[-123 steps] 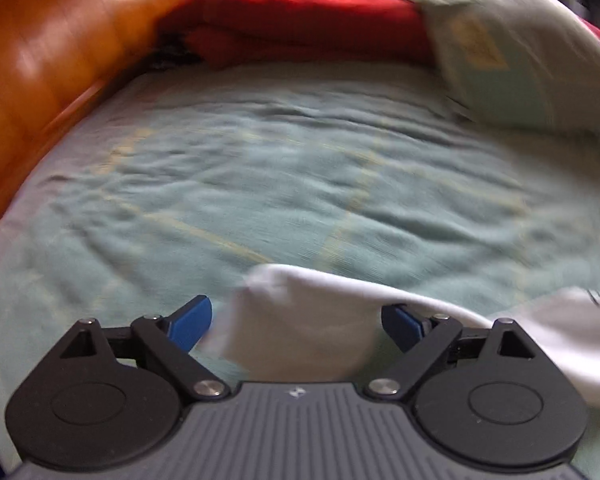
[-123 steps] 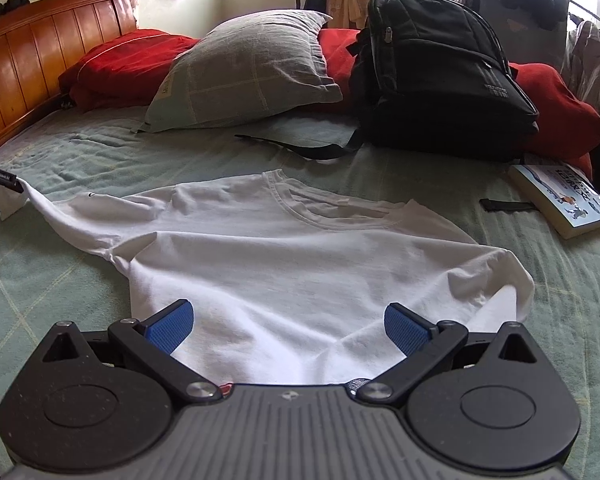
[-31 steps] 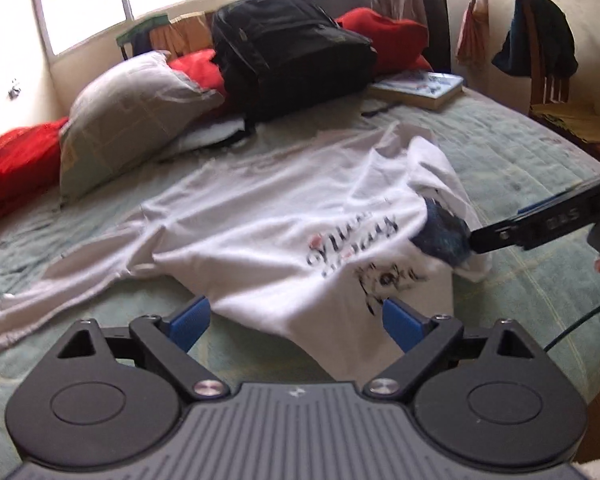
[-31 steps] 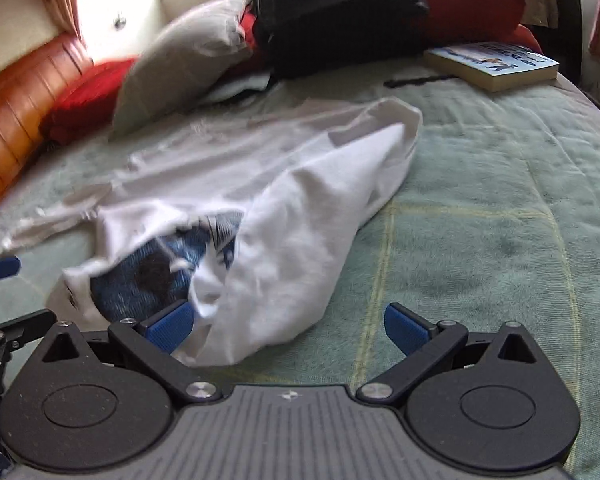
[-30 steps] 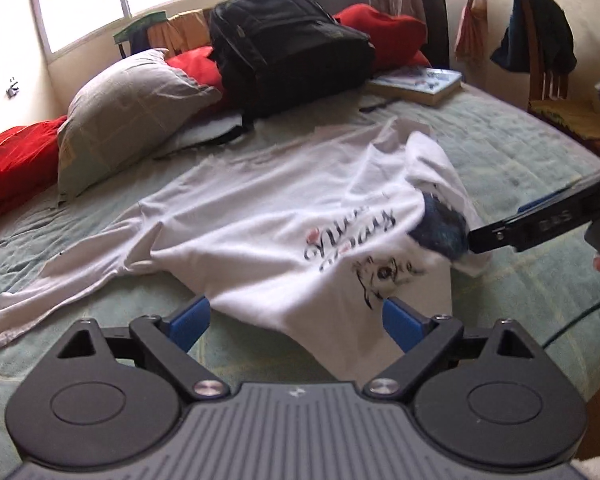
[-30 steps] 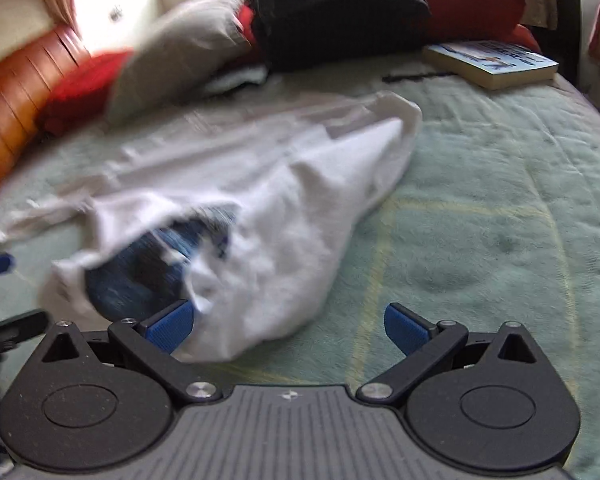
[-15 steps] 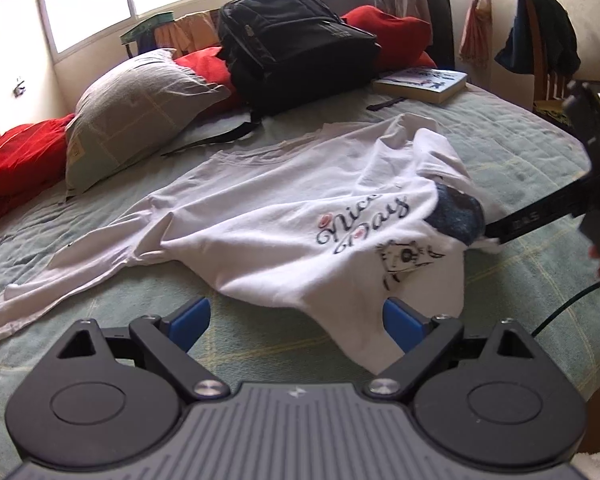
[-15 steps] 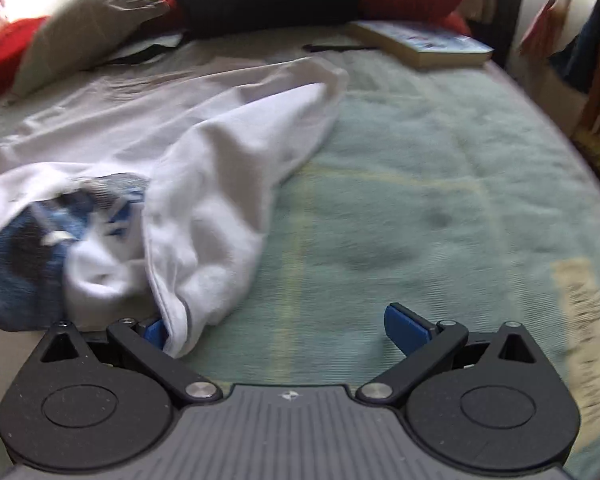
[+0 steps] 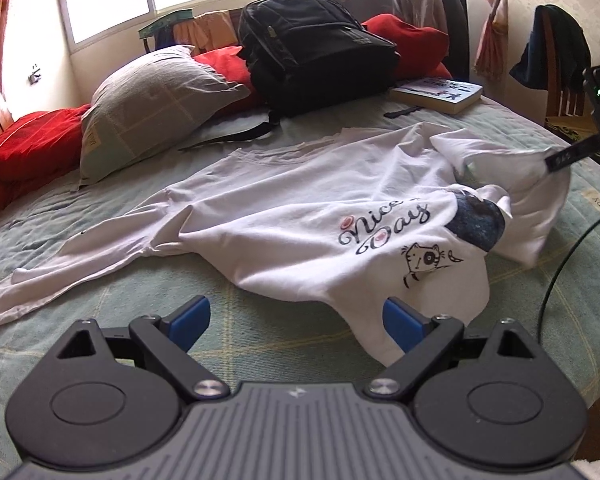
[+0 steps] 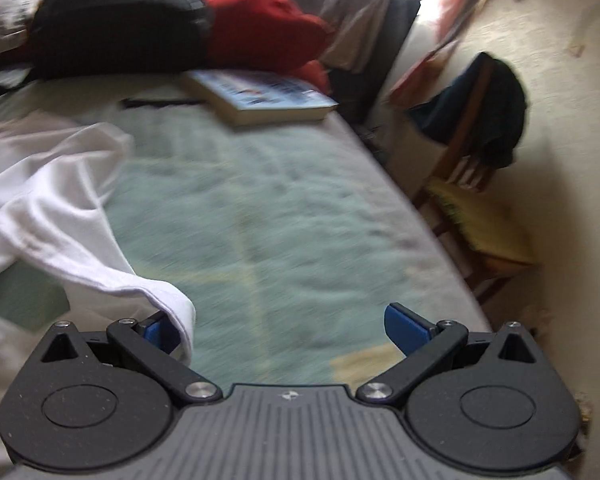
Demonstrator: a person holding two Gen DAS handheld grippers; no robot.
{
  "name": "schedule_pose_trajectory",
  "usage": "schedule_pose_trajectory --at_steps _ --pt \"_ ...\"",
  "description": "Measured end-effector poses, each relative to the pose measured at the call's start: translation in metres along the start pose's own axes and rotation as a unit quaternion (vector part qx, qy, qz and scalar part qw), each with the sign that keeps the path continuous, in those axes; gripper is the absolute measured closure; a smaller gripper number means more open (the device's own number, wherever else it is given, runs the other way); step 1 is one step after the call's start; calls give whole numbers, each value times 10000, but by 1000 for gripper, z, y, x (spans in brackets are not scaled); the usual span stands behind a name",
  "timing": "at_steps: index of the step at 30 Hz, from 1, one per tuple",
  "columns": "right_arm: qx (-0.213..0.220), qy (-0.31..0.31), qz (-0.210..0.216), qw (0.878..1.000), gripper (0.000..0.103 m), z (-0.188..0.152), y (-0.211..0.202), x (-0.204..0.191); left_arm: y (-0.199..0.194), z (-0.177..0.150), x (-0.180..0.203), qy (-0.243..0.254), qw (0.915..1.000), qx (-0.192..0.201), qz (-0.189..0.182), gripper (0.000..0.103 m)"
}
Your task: Fold clothes
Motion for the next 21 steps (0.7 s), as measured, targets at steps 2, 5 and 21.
schedule_pose_trajectory --at_steps 2,5,21 --pt "65 29 -290 9996 0 6 6 18 0 -1 0 -1 10000 -5 -14 10" --pt "98 120 -608 9980 0 14 19 43 0 -1 2 16 10000 4 -54 10" --pt "357 357 -1190 9916 0 65 48 109 1 -1 2 17 10000 -20 1 10"
Point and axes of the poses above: each gripper's, at about its wrist camera, not at the fingertips, and y roughly the way its jaws point, x to its right, z to its top, the point moved 8 cm from there along y, roughly the way its jaws point, and after that the axes turned 12 degrees about -y, right-handed, at the moved point
